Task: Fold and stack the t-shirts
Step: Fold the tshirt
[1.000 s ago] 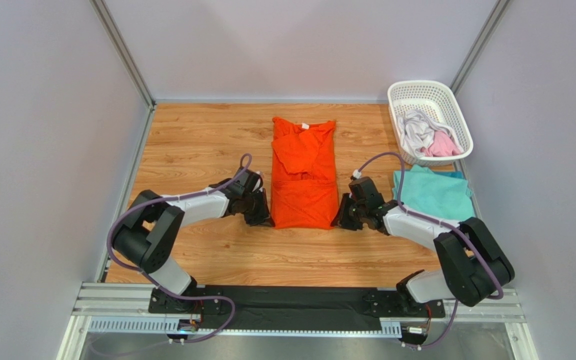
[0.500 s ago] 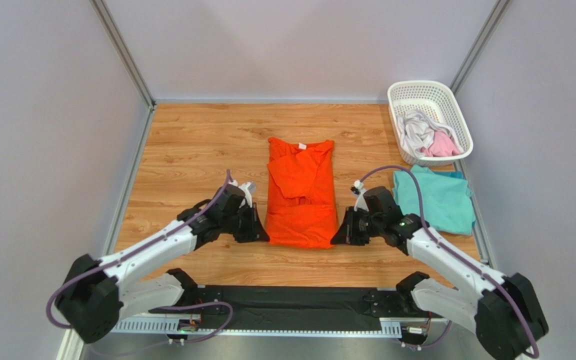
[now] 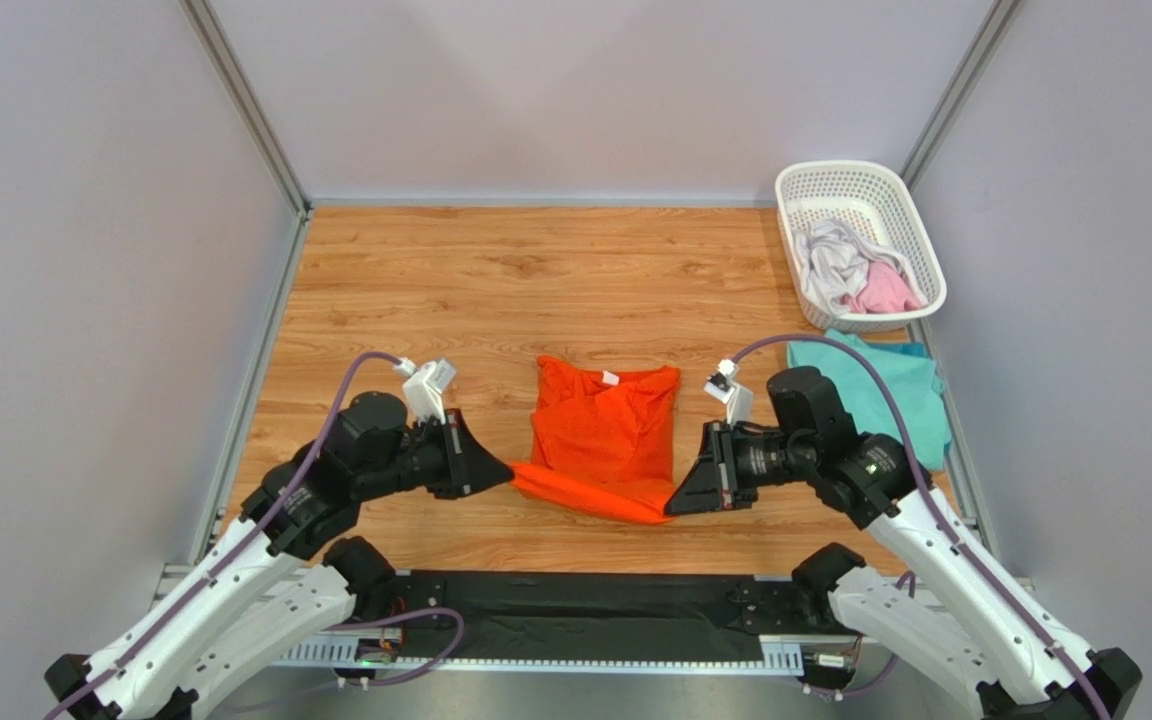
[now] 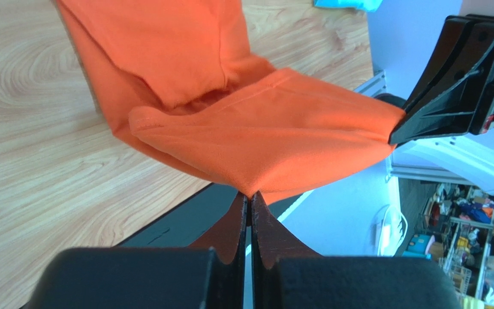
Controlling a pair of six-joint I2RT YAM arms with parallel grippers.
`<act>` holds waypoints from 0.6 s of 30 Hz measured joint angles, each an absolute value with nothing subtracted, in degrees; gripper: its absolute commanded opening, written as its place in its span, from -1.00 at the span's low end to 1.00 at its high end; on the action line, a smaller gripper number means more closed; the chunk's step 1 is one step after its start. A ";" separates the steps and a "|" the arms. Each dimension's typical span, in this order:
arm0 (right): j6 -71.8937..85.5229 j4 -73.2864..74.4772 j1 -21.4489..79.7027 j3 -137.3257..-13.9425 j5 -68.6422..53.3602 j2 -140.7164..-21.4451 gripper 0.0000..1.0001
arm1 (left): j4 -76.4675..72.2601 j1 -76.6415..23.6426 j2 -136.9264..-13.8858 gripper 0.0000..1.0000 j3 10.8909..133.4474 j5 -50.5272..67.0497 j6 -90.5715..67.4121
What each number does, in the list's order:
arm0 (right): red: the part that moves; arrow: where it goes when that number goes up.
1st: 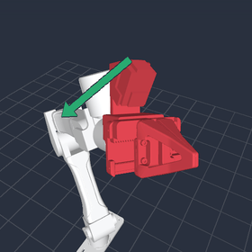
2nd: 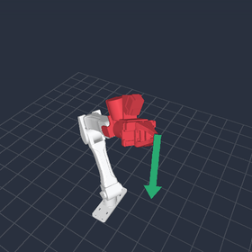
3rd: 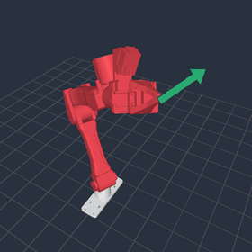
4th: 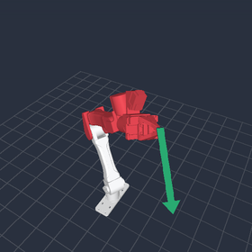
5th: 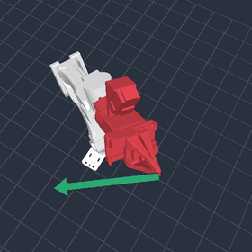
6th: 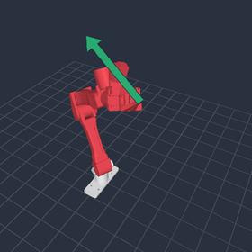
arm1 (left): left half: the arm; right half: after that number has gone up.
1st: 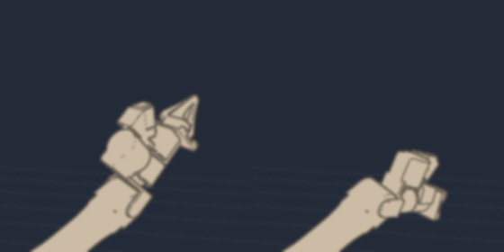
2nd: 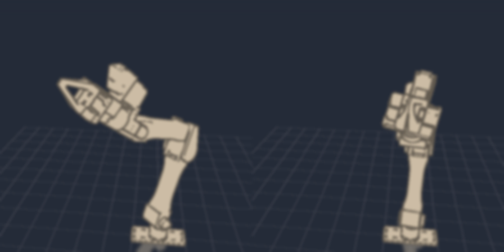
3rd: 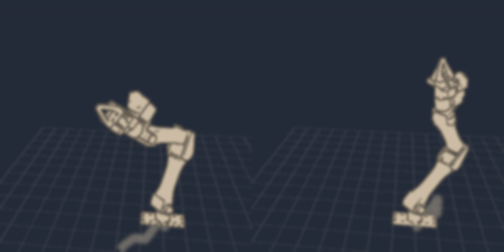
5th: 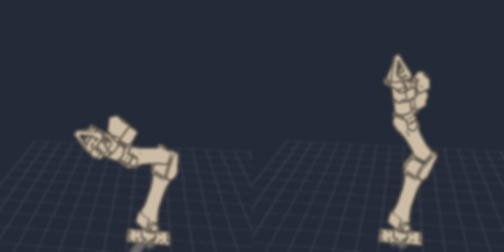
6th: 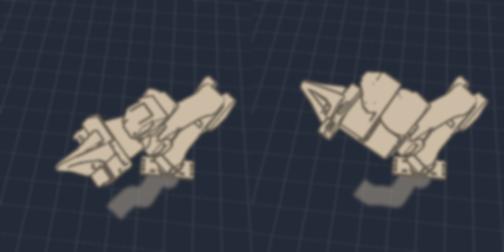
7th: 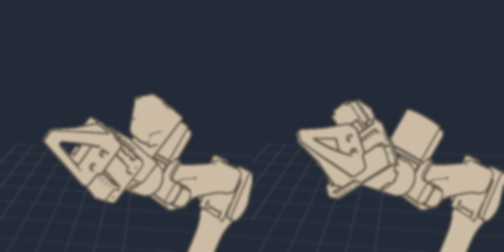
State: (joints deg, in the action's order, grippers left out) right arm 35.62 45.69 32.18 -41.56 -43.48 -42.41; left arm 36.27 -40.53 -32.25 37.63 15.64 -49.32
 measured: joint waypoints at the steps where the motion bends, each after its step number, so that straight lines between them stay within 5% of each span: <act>1: 35.79 46.06 32.21 -42.04 -43.90 -42.54 -0.99 | 36.97 -40.53 -32.40 -1.00 38.83 15.20 -49.32; 18: 34.81 46.50 26.13 -46.98 -42.63 -51.07 -0.99 | 38.35 -40.14 -49.32 -1.00 50.85 2.52 -48.47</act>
